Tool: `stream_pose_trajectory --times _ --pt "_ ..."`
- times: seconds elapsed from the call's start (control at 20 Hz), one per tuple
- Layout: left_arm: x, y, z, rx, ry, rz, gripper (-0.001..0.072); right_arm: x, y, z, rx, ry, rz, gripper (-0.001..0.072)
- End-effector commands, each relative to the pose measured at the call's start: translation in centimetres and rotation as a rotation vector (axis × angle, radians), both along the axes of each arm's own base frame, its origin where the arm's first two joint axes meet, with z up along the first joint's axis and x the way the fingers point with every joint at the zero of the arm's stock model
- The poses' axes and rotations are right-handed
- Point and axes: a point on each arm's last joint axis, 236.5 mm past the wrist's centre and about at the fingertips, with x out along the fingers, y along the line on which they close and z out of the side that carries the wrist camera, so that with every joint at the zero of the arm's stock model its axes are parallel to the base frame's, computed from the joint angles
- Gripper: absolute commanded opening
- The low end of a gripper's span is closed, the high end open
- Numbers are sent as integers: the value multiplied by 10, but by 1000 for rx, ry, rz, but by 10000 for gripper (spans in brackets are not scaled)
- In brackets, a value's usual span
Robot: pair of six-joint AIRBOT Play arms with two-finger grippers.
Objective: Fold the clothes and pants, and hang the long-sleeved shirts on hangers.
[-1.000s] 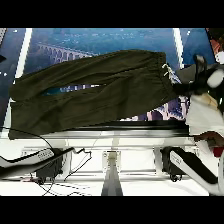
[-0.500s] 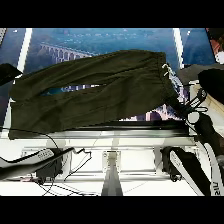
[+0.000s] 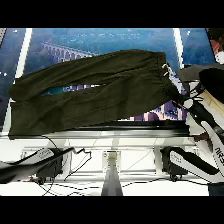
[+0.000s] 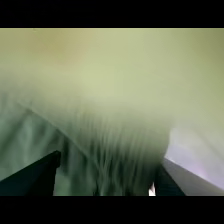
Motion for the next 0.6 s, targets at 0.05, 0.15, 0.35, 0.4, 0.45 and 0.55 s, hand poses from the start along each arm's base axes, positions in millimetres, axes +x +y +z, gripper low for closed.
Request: stream_pose_trajectory --times 0.05,0.15,0.35,0.4,0.45,0.55 --pt "-101 0 -42 -39 131 216 330 15 -4 3 -12 -15 2 501" --pt "-147 -12 -67 -93 189 319 634 13 -3 2 -15 -8 10 291" --pt "-196 -29 -96 -191 221 466 661 12 -3 1 -23 0 20 32" --pt "-196 -23 -100 -175 193 475 659 12 -3 1 -23 1 20 32" --pt "-191 -15 -102 -146 150 481 658 12 -3 1 -22 2 21 33" --pt "-175 -3 -109 -110 65 513 658 11 -3 0 -21 4 21 33"
